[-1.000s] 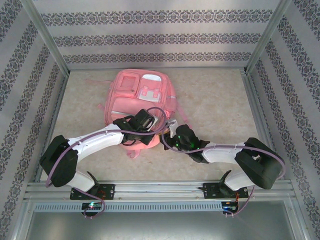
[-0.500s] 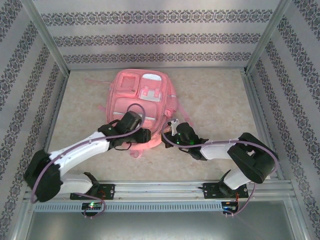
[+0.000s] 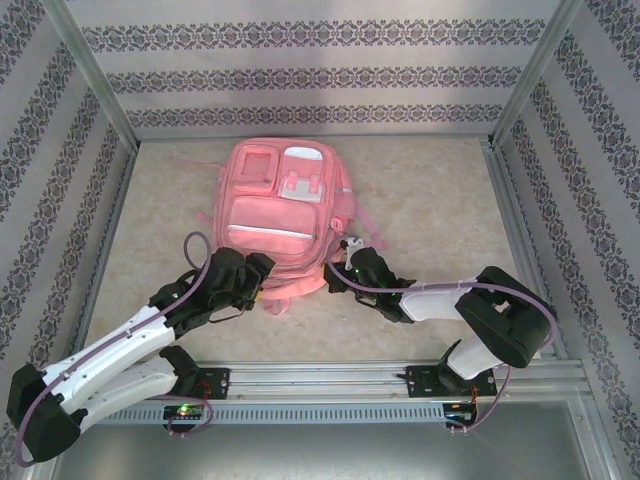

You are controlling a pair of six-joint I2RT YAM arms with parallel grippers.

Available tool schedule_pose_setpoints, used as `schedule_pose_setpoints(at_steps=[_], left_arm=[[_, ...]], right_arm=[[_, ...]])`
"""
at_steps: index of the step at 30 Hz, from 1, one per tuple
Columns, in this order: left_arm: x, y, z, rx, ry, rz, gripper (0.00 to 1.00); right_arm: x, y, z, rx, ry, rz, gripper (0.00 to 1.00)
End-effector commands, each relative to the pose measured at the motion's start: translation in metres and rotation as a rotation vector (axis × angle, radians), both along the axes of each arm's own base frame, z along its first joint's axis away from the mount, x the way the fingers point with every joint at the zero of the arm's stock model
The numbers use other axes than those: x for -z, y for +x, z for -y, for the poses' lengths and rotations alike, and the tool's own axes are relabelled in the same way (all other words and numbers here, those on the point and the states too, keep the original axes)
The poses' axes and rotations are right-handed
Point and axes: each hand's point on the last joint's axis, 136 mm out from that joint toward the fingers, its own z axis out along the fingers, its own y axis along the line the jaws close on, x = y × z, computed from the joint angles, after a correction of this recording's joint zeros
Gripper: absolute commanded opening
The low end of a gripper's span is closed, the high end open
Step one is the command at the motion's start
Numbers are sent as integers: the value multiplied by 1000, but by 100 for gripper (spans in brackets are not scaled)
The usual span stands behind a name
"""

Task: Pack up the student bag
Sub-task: Zip the student bag at the center of the table.

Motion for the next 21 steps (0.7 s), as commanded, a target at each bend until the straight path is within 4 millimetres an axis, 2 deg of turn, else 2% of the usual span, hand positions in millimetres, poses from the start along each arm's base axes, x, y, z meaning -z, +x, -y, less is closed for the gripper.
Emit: schedule_pose_setpoints(at_steps=[1,6,10,14,19,21], left_arm=[[36,-12,-8,-135,-27,-196,71],[57,-11,10,-118,-62,-281,72],[63,0,9,-157,-55,-252,73],[66,19,11,-170,-51,-203,74],[79,37,10,-185,-37,-183,69],[85,40,3,-205,-20,-190,63]], right_arm=[[-14,6,-1,49,40,37,0],[-16,6,-5,52,46,40,0],[-17,4,-10,45,51,40,0],[-19,0,-16,23,59,39,0],[-20,-4,-21,5,70,36,0],[-20,-6,-21,0,68,38,0]])
